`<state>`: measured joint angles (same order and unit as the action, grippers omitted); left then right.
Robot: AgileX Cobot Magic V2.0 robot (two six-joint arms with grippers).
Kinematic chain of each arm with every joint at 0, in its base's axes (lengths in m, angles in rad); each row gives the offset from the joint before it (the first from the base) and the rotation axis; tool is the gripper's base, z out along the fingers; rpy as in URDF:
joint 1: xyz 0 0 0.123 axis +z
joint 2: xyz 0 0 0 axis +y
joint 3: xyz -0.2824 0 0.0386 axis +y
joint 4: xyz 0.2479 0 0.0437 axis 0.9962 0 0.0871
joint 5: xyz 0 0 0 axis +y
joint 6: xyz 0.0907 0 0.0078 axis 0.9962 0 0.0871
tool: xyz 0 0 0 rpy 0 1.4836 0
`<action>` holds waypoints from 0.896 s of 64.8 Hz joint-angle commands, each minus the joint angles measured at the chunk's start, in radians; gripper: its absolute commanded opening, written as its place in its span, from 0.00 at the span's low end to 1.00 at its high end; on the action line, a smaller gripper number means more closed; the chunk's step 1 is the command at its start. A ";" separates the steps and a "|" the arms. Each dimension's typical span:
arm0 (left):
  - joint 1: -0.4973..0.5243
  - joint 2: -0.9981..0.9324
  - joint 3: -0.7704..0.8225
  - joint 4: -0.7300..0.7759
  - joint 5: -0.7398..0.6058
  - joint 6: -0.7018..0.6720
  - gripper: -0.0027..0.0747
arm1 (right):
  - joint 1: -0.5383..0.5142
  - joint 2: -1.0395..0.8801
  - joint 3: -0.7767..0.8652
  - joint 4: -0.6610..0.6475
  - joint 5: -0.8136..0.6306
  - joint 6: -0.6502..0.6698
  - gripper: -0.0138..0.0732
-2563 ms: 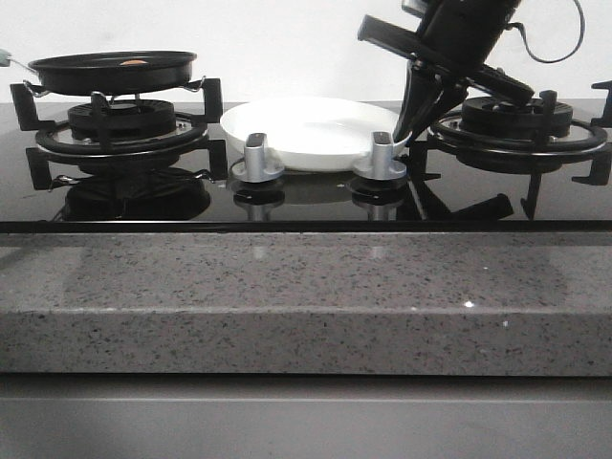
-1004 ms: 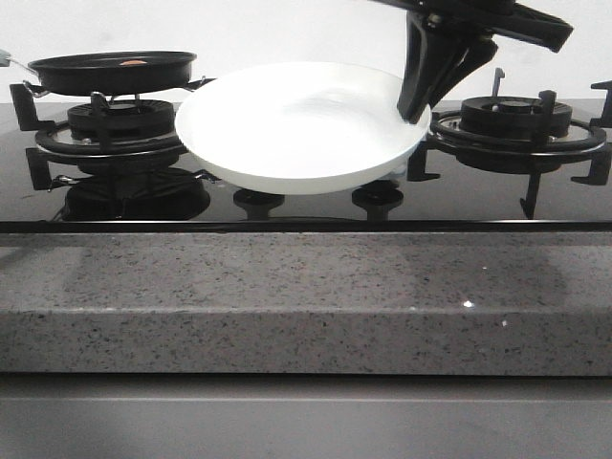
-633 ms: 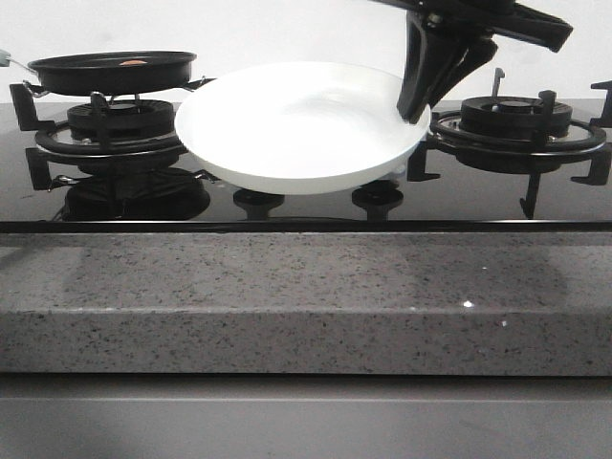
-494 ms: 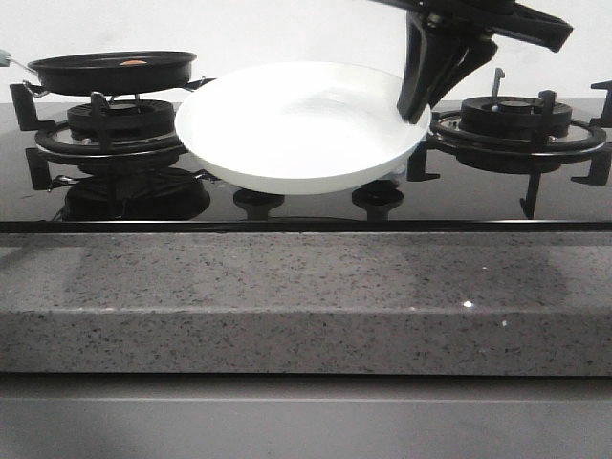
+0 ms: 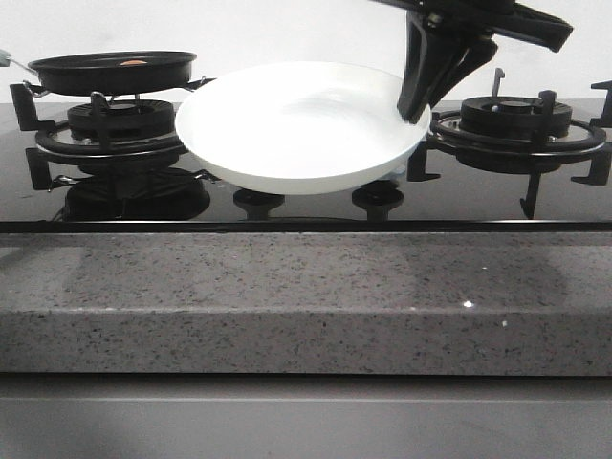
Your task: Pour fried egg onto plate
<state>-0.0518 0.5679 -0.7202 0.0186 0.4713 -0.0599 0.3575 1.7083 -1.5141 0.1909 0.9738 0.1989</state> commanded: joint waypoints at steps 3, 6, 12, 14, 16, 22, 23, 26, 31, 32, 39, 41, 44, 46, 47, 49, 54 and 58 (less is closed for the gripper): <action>0.001 0.045 -0.031 -0.007 -0.118 0.000 0.89 | -0.002 -0.044 -0.025 -0.012 -0.044 -0.009 0.08; 0.001 0.067 -0.031 -0.007 -0.118 0.000 0.91 | -0.002 -0.044 -0.025 -0.012 -0.044 -0.009 0.08; 0.001 0.118 -0.031 -0.007 -0.118 0.000 0.91 | -0.002 -0.044 -0.025 -0.012 -0.044 -0.009 0.08; 0.001 0.142 -0.035 -0.007 -0.118 0.000 0.91 | -0.002 -0.044 -0.025 -0.012 -0.044 -0.009 0.08; 0.001 0.163 -0.047 -0.007 -0.111 0.000 0.91 | -0.002 -0.044 -0.025 -0.012 -0.044 -0.009 0.08; 0.007 0.240 -0.104 -0.002 -0.040 0.000 0.91 | -0.002 -0.044 -0.025 -0.012 -0.044 -0.009 0.08; 0.010 0.246 -0.117 -0.002 -0.021 0.000 0.91 | -0.002 -0.044 -0.025 -0.012 -0.044 -0.009 0.08; 0.023 0.302 -0.168 -0.002 0.050 0.000 0.91 | -0.002 -0.044 -0.025 -0.012 -0.044 -0.009 0.08; 0.057 0.390 -0.245 -0.007 0.148 0.000 0.91 | -0.002 -0.044 -0.025 -0.012 -0.044 -0.009 0.08; 0.066 0.416 -0.260 -0.012 0.166 0.000 0.91 | -0.002 -0.044 -0.025 -0.012 -0.044 -0.009 0.08; 0.161 0.542 -0.382 -0.141 0.293 0.093 0.90 | -0.002 -0.044 -0.025 -0.012 -0.044 -0.009 0.08; 0.199 0.582 -0.418 -0.228 0.333 0.155 0.89 | -0.002 -0.044 -0.025 -0.012 -0.044 -0.009 0.08; 0.244 0.628 -0.459 -0.331 0.384 0.242 0.87 | -0.002 -0.044 -0.025 -0.012 -0.044 -0.009 0.08; 0.273 0.659 -0.483 -0.438 0.416 0.299 0.87 | -0.002 -0.044 -0.025 -0.012 -0.044 -0.009 0.08; 0.287 0.673 -0.493 -0.479 0.430 0.321 0.86 | -0.002 -0.044 -0.025 -0.012 -0.044 -0.009 0.08; 0.314 0.702 -0.513 -0.536 0.452 0.360 0.86 | -0.002 -0.044 -0.025 -0.012 -0.044 -0.009 0.08; 0.367 0.775 -0.554 -0.712 0.487 0.409 0.86 | -0.002 -0.044 -0.025 -0.012 -0.044 -0.009 0.08; 0.396 0.824 -0.581 -0.806 0.506 0.418 0.86 | -0.002 -0.044 -0.025 -0.012 -0.044 -0.009 0.08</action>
<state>0.3027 1.3500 -1.2297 -0.5772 0.9701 0.3077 0.3575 1.7083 -1.5141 0.1903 0.9715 0.1989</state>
